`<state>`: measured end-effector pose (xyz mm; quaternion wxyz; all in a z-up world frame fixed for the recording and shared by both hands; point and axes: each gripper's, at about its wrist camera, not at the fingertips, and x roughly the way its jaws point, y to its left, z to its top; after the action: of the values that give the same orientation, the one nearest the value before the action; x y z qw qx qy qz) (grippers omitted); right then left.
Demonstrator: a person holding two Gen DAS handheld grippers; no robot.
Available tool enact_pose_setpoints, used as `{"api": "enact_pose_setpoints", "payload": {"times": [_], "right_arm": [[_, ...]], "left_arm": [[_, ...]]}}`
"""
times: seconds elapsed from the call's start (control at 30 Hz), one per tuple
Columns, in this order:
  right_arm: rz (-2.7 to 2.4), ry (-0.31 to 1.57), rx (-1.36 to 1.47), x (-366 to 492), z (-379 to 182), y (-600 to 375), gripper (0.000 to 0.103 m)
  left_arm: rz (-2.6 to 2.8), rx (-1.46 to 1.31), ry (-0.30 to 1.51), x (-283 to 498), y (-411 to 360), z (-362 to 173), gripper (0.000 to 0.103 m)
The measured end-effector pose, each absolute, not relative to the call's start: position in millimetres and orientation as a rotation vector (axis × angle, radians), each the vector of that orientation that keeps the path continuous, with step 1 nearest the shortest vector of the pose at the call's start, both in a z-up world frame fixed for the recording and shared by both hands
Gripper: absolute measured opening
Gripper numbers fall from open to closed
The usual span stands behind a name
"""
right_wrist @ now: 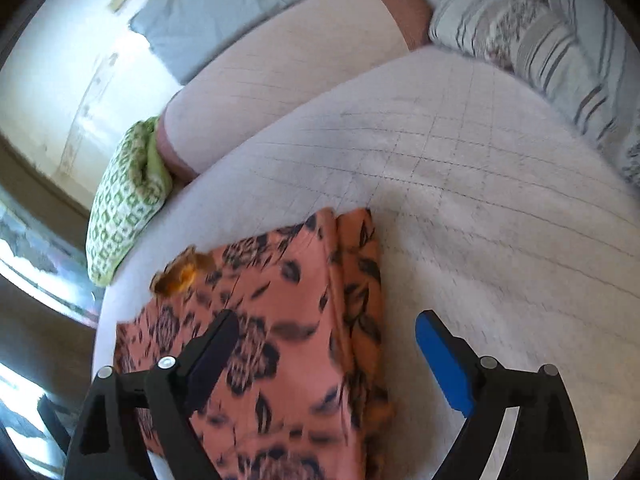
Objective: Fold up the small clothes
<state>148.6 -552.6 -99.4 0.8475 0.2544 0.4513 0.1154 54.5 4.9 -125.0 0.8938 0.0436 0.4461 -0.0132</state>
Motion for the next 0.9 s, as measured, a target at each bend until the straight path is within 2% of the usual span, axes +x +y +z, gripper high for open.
{"api": "enact_pose_setpoints", "payload": {"times": [0.17, 0.2, 0.23, 0.27, 0.33, 0.43, 0.53, 0.57, 0.6, 0.63, 0.67, 0.7, 0.8, 0.9], "right_arm": [[0.232, 1.028, 0.494, 206, -132, -542, 0.091], [0.229, 1.048, 0.486, 215, -139, -541, 0.081], [0.238, 1.052, 0.448, 219, -141, -536, 0.039], [0.243, 1.069, 0.393, 224, -142, -529, 0.022], [0.281, 1.070, 0.401, 225, -135, -524, 0.019], [0.266, 0.945, 0.391, 209, -110, -524, 0.018], [0.166, 1.052, 0.338, 217, -152, -524, 0.021], [0.156, 1.019, 0.357, 213, -152, -525, 0.026], [0.160, 0.994, 0.378, 208, -142, -525, 0.035], [0.172, 0.981, 0.410, 203, -134, -526, 0.061], [0.205, 0.967, 0.437, 197, -125, -526, 0.073], [0.213, 0.939, 0.442, 189, -115, -527, 0.080], [0.184, 0.902, 0.401, 163, -93, -529, 0.082], [0.186, 0.983, 0.329, 147, -94, -522, 0.085]], "left_arm": [[-0.022, 0.138, 0.960, 61, -2, -139, 0.077], [-0.023, 0.131, 0.959, 61, -1, -140, 0.077], [-0.024, 0.126, 0.957, 62, 0, -140, 0.078], [-0.023, 0.126, 0.956, 63, 1, -141, 0.079], [-0.020, 0.128, 0.955, 66, 3, -143, 0.080], [-0.013, 0.121, 0.943, 65, 4, -146, 0.082], [-0.010, 0.144, 0.943, 63, 1, -145, 0.083], [-0.012, 0.151, 0.944, 62, 2, -143, 0.083], [-0.013, 0.152, 0.942, 60, 3, -142, 0.083], [-0.014, 0.151, 0.941, 57, 5, -141, 0.083], [-0.013, 0.149, 0.942, 55, 7, -141, 0.083], [-0.010, 0.145, 0.941, 53, 8, -139, 0.083], [-0.001, 0.096, 0.929, 47, 15, -132, 0.083], [-0.003, 0.049, 0.916, 42, 19, -125, 0.083]]}}
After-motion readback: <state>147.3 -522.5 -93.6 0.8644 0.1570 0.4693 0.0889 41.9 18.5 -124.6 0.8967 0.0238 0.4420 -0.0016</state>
